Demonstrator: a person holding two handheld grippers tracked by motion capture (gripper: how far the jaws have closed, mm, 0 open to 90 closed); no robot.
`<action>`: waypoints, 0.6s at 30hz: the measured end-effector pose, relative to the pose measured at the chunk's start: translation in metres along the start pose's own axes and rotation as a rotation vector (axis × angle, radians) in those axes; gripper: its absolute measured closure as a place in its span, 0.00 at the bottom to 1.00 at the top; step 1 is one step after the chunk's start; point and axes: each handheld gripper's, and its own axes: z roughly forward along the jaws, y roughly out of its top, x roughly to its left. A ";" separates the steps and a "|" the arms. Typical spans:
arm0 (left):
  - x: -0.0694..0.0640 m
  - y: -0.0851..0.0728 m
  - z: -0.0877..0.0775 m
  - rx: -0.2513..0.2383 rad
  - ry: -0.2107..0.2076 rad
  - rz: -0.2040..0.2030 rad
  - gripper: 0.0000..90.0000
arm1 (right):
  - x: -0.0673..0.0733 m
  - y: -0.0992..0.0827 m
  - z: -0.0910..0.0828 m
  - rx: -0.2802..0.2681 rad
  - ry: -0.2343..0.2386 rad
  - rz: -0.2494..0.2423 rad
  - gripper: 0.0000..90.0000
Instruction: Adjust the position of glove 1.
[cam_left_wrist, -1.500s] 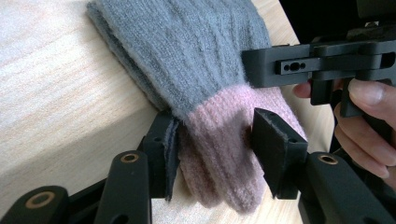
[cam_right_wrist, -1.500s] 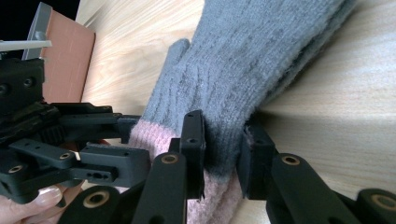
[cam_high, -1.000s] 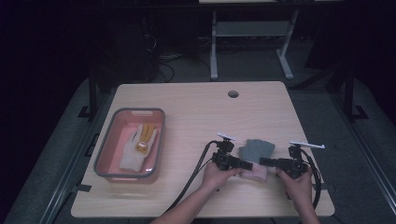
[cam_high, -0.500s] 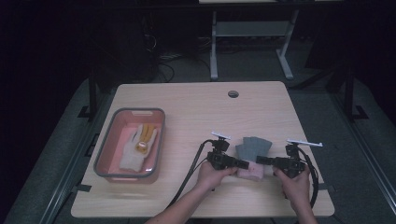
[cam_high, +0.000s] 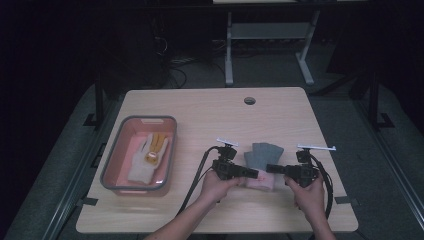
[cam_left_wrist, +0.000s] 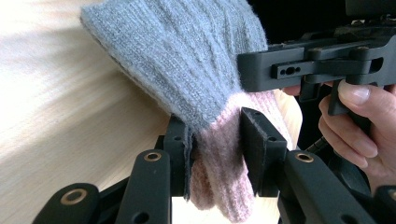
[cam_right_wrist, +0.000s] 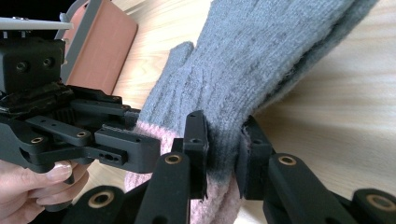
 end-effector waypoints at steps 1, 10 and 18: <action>0.000 0.000 -0.002 -0.004 0.001 0.007 0.72 | 0.001 0.000 0.000 0.000 0.001 -0.001 0.85; -0.001 -0.001 -0.024 -0.024 0.019 0.021 0.73 | 0.017 0.007 0.007 0.012 0.020 -0.031 0.85; 0.003 -0.002 -0.047 -0.046 0.022 0.019 0.73 | 0.040 0.017 0.016 0.033 0.021 -0.076 0.85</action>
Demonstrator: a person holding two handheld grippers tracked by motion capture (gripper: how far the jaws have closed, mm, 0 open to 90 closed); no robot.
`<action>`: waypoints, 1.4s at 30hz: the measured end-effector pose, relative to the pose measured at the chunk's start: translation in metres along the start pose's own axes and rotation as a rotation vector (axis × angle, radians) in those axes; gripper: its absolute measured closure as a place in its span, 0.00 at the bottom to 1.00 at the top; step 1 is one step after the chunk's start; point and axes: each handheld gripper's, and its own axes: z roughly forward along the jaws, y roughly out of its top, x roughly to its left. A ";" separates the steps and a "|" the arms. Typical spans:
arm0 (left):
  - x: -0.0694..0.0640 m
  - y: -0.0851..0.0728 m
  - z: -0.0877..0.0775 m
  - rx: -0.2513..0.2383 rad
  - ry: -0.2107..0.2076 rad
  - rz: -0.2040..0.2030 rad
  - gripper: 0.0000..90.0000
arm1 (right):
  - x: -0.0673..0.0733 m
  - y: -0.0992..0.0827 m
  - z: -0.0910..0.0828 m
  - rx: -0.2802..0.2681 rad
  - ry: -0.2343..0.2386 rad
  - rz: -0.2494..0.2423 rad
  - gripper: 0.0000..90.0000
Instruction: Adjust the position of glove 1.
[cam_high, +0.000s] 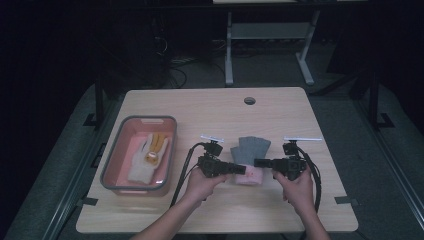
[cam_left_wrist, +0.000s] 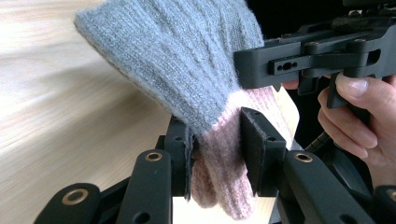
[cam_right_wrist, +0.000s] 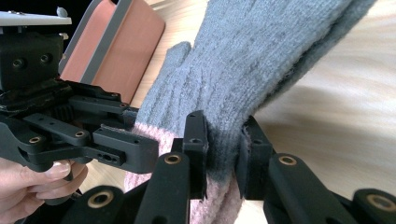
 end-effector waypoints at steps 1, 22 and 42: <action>0.000 0.000 0.000 0.000 0.000 0.000 0.73 | 0.000 0.000 0.000 0.000 0.000 0.000 0.85; 0.018 -0.007 -0.047 -0.041 0.024 -0.020 0.73 | 0.035 0.020 0.033 0.064 0.054 -0.051 0.85; 0.025 -0.006 -0.073 -0.068 0.045 -0.029 0.73 | 0.054 0.036 0.051 0.096 0.071 -0.082 0.85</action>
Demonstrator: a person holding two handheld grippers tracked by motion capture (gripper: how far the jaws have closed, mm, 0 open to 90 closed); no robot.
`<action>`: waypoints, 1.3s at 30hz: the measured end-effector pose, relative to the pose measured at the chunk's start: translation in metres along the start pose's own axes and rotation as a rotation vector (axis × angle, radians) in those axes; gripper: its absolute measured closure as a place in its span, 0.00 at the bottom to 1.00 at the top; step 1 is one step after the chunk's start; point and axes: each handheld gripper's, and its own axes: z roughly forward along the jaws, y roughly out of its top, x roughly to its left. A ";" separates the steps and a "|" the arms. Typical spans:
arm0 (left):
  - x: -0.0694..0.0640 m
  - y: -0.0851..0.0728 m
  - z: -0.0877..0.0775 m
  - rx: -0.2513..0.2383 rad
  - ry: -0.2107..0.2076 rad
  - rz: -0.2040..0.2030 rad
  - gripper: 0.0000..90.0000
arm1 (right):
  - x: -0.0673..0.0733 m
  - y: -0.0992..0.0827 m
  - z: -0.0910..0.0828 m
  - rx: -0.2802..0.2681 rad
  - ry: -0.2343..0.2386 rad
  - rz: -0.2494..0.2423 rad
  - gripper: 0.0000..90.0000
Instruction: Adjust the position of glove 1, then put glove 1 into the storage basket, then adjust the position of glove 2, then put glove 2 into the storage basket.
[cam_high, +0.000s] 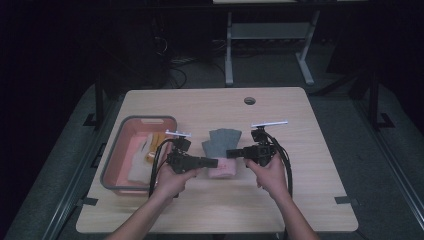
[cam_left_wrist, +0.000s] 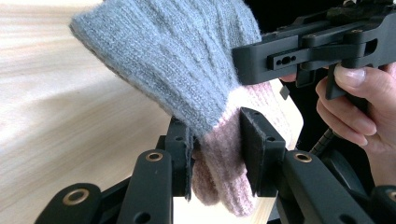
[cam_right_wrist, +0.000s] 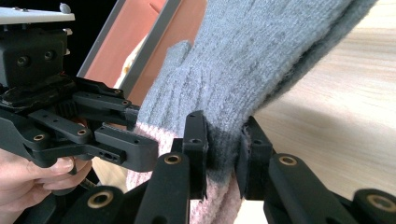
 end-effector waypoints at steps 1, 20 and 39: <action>0.000 0.000 -0.001 -0.004 0.003 0.002 0.73 | 0.001 0.001 0.001 0.004 0.003 0.002 0.85; 0.004 0.002 -0.021 -0.019 0.014 0.010 0.73 | 0.018 0.013 0.011 0.019 0.008 -0.031 0.84; 0.006 0.004 -0.036 -0.033 0.022 0.013 0.74 | 0.029 0.020 0.016 0.028 0.023 -0.047 0.84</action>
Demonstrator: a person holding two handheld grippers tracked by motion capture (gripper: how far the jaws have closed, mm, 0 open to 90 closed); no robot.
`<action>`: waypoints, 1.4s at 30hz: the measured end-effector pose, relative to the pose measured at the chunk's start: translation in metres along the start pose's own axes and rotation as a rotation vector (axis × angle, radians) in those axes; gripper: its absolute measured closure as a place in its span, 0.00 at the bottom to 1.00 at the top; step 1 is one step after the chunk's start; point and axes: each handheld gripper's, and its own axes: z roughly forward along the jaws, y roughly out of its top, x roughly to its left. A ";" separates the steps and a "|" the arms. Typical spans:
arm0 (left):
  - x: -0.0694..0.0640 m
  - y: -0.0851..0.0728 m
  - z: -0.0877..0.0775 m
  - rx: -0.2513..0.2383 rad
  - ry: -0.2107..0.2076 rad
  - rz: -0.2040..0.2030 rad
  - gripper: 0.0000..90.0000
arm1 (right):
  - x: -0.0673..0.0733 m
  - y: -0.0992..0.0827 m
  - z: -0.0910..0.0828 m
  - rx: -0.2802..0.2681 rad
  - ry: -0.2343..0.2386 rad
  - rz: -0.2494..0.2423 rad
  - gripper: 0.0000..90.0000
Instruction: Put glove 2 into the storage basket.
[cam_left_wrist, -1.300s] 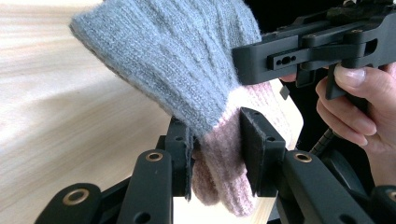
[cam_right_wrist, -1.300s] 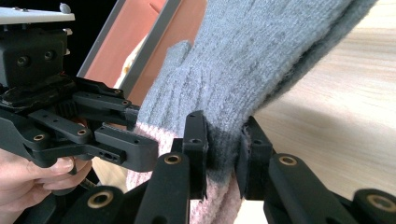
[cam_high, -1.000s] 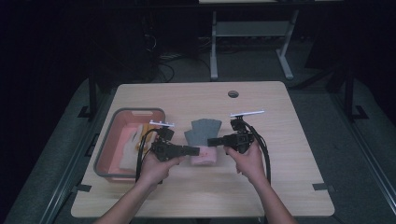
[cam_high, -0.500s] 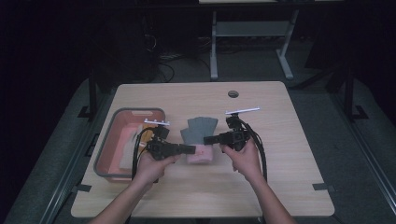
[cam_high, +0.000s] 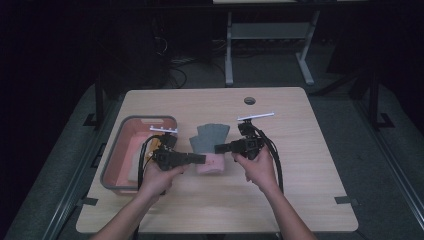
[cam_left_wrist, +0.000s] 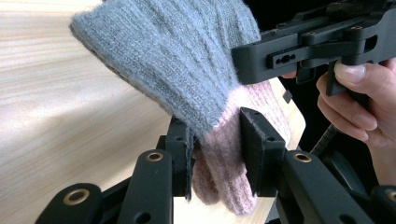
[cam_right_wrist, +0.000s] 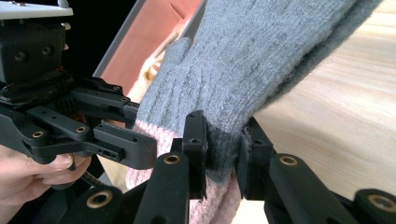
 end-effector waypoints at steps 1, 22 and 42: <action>0.001 0.000 -0.002 -0.002 0.002 -0.002 0.74 | 0.000 0.001 0.001 -0.004 0.002 -0.001 0.84; 0.017 0.004 -0.043 -0.043 0.031 -0.010 0.76 | 0.031 0.023 0.025 -0.002 0.024 -0.054 0.84; 0.034 0.005 -0.085 -0.082 0.085 -0.019 0.77 | 0.057 0.045 0.059 0.006 0.075 -0.081 0.84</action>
